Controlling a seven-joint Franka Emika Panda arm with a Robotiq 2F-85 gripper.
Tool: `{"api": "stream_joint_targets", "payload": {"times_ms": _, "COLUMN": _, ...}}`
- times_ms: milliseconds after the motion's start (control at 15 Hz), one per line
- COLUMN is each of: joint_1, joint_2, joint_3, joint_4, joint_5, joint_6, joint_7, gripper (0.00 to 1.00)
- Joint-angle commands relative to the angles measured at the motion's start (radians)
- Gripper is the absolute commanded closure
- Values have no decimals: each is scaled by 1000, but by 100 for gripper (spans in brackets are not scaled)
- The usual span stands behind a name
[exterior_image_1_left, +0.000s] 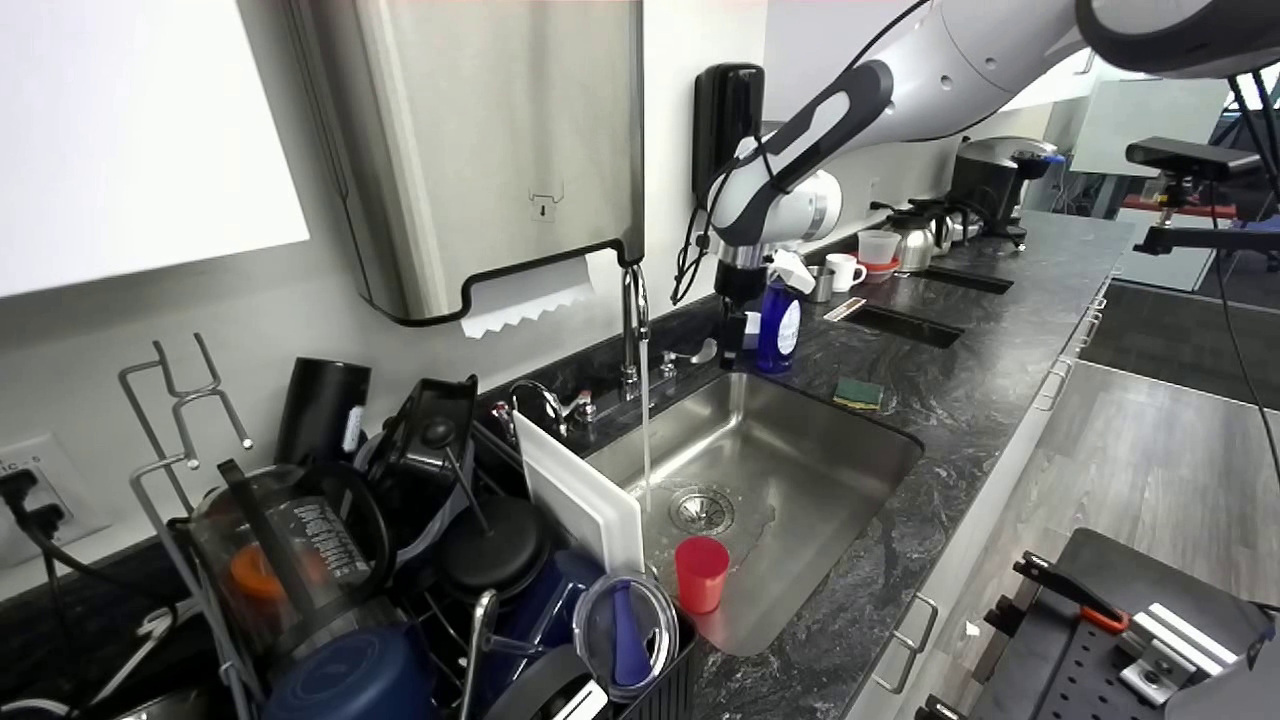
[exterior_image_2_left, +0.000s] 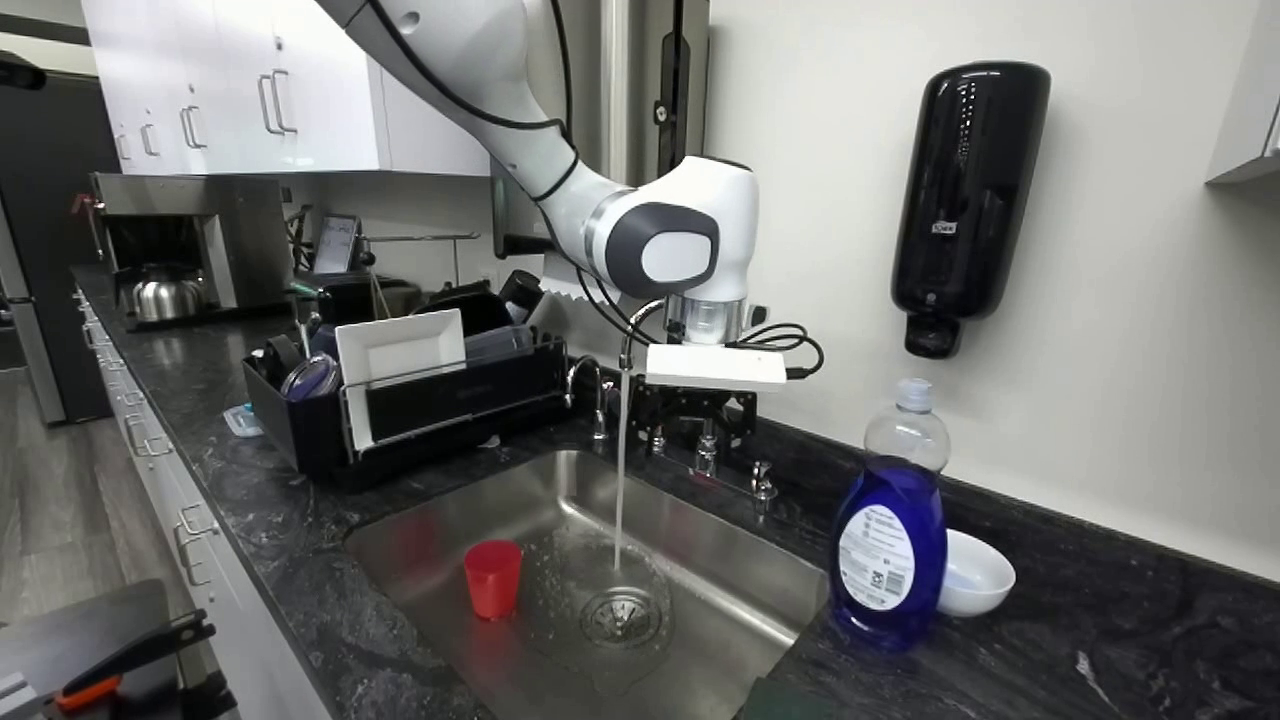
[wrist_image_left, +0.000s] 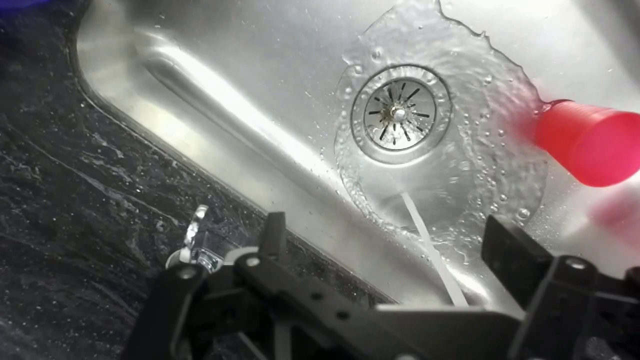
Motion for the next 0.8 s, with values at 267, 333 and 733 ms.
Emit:
{"api": "stream_joint_targets", "payload": {"times_ms": 267, "joint_1": -29, "joint_2": 50, "joint_3": 22, "joint_4": 57, "joint_5": 13, "joint_6": -2, "joint_7": -49, "gripper": 0}}
{"api": "stream_joint_targets", "payload": {"times_ms": 333, "joint_1": -29, "joint_2": 55, "joint_3": 23, "joint_4": 60, "joint_5": 13, "joint_6": -2, "joint_7": -50, "gripper": 0}}
{"api": "stream_joint_targets", "payload": {"times_ms": 733, "joint_1": -25, "joint_2": 82, "joint_3": 23, "joint_4": 75, "joint_5": 3, "joint_6": 16, "joint_7": -51, "gripper": 0}}
